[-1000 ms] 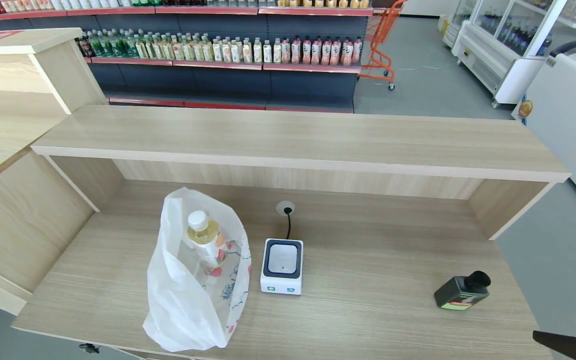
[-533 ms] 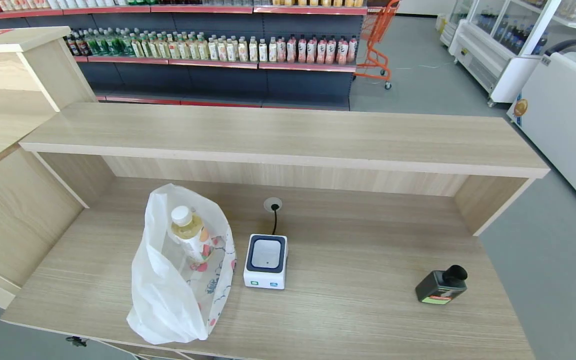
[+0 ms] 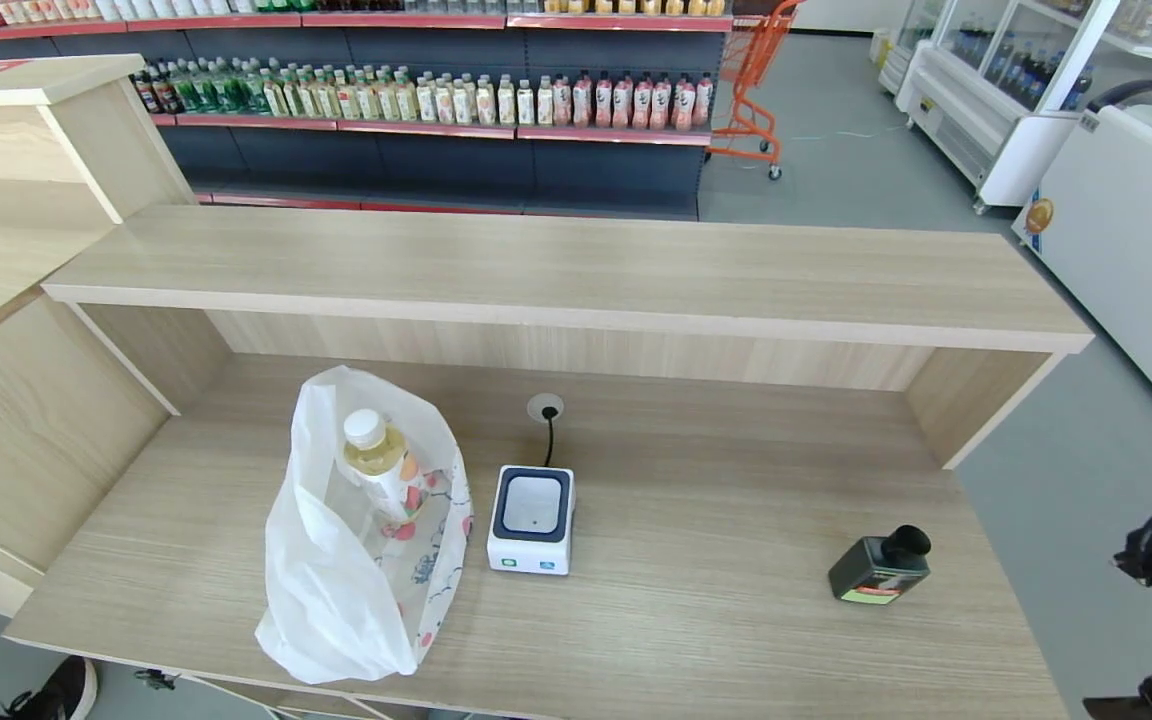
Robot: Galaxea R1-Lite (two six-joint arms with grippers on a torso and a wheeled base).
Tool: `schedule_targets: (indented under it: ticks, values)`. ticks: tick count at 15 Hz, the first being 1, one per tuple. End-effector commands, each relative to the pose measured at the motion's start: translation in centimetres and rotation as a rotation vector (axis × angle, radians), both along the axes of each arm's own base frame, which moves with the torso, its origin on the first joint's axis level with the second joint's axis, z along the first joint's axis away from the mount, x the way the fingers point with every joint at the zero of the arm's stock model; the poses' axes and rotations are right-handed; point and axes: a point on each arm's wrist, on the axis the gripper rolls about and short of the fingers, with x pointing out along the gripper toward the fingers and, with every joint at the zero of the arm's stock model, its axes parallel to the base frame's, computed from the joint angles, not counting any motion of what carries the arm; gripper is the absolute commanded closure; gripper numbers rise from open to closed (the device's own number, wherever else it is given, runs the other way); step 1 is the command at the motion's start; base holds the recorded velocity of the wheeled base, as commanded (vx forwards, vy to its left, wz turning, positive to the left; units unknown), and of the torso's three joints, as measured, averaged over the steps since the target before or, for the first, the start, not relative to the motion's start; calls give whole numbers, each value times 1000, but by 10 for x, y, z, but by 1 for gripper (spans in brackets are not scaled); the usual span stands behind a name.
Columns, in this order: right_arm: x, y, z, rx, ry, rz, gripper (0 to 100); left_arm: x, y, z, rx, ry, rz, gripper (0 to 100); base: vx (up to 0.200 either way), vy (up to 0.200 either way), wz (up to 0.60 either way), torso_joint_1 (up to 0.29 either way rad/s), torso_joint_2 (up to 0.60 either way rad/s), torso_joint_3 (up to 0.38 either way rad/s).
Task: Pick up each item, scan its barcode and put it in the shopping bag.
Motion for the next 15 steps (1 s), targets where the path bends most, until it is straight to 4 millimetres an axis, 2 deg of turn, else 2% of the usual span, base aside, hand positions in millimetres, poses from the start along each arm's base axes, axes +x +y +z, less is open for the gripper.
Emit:
schedule_targets:
  ticks: [1, 3, 7, 10, 15]
  values:
    - [43, -5, -29, -32, 87, 52, 0, 0, 0, 0, -2, 2, 0, 0, 0, 0, 0, 0, 0, 0]
    - [72, -1, -46, -19, 52, 122, 0, 0, 0, 0, -2, 2, 0, 0, 0, 0, 0, 0, 0, 0]
    - [104, 18, -67, 32, -5, 272, 0, 0, 0, 0, 0, 2, 2, 0, 0, 0, 0, 0, 0, 0]
    - [127, 34, -75, 60, -43, 370, 0, 0, 0, 0, -2, 2, -1, 0, 0, 0, 0, 0, 0, 0]
    - [154, 39, -81, 36, -63, 489, 0, 0, 0, 0, 0, 2, 2, 0, 0, 0, 0, 0, 0, 0]
